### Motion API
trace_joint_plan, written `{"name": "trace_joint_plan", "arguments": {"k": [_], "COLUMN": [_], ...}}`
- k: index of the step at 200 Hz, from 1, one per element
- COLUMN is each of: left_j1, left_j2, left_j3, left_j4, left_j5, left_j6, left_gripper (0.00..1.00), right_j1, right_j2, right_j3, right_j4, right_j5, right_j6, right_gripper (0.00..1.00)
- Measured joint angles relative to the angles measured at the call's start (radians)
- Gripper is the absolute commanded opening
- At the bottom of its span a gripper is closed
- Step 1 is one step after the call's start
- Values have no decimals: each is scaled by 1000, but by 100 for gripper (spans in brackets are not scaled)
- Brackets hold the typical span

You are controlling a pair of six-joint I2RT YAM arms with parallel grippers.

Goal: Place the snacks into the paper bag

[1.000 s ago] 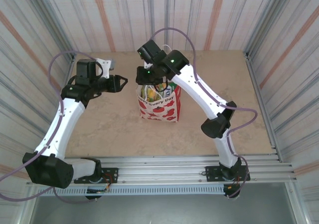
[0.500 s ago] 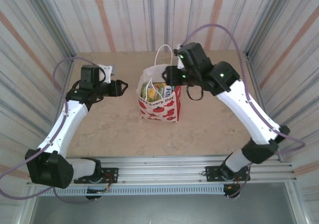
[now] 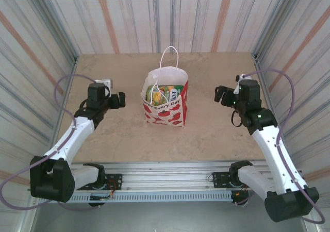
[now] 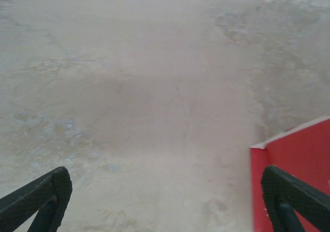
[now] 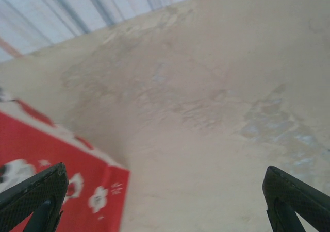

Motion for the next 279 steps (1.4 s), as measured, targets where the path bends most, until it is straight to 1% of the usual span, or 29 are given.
{"name": "trace_joint_plan", "arguments": {"k": [20,45,60,85,121,147,163,174,187,193,199,214,233,254,279], "left_j1": [0,3,10,18,38,57,64,67,83,103,122,147,140,137,126], "left_j2": [0,0,10,56,180,235,237,236,243,273,305,351,357,354,354], "left_j3": [-85,-183,-195,-192,-169,-200,-220,-246,-315,-353,-369,-376,-374,-373,-373], "left_j4": [92,198,217,302,362,447,488,556,698,795,837,840,877,920,939], "left_j5": [-52,-103,-107,-107,-79,-39,-15,-8,-3,-5,-19,-53,-73,-81,-105], "left_j6": [23,49,63,108,161,182,206,231,236,235,227,217,212,209,209], "left_gripper": [99,99,99,99,99,99,99,99,99,99,99,99,99,99,99], "right_j1": [-74,-152,-182,-216,-288,-327,-334,-334,-333,-333,-331,-320,-275,-230,-235], "right_j2": [10,63,111,194,352,447,475,476,476,475,472,479,562,616,617], "right_j3": [-129,-285,-357,-457,-521,-509,-489,-486,-492,-498,-508,-543,-573,-570,-546], "right_j4": [130,306,413,602,863,962,981,1003,1044,1065,1088,1175,1294,1292,1291], "right_j5": [-40,-79,-96,-101,-121,-151,-174,-187,-203,-208,-215,-222,-211,-192,-166], "right_j6": [-73,-145,-178,-241,-261,-259,-259,-259,-258,-258,-258,-257,-265,-283,-283], "right_gripper": [99,99,99,99,99,99,99,99,99,99,99,99,99,99,99]}}
